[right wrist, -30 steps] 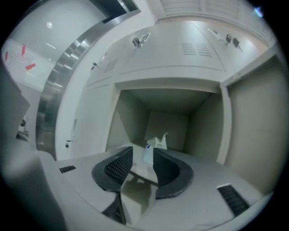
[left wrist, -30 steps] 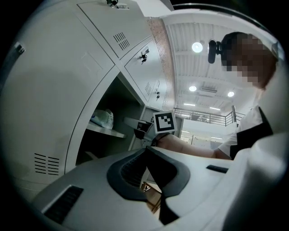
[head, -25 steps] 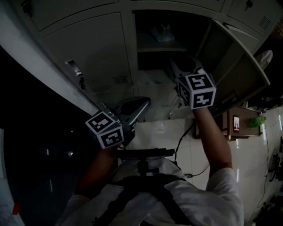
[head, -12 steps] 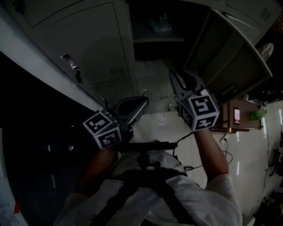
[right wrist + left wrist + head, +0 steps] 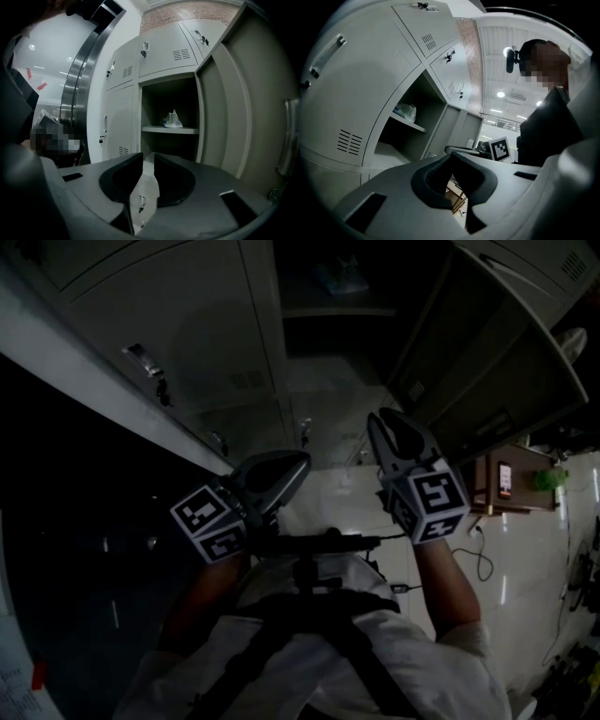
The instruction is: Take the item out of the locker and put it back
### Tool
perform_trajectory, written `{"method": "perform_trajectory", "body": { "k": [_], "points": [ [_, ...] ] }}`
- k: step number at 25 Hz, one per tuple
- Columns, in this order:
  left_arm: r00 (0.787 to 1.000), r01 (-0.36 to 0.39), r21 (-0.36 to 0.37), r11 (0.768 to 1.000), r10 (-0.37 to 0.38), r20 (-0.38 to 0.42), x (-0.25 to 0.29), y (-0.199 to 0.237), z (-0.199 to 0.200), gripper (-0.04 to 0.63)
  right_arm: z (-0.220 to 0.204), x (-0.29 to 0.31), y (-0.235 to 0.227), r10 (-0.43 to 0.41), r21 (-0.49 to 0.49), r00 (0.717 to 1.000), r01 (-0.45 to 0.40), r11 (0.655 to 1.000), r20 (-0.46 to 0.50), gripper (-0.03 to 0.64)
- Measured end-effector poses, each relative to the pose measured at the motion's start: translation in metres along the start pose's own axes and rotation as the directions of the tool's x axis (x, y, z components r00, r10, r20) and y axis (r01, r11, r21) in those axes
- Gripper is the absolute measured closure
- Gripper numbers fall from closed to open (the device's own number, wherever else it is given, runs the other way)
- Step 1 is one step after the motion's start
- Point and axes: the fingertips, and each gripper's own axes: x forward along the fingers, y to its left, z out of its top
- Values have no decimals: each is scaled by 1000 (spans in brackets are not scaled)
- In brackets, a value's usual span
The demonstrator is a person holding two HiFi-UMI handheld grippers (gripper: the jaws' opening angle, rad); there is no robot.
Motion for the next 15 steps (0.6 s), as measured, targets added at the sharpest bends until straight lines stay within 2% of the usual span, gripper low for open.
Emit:
{"method": "perform_trajectory", "body": {
  "k": [15],
  "points": [
    [999,-30,-25,999,30,-16,-15,5,-14,592,-24,-22,13,3,66,1000,-1,998,-29,578]
  ]
}}
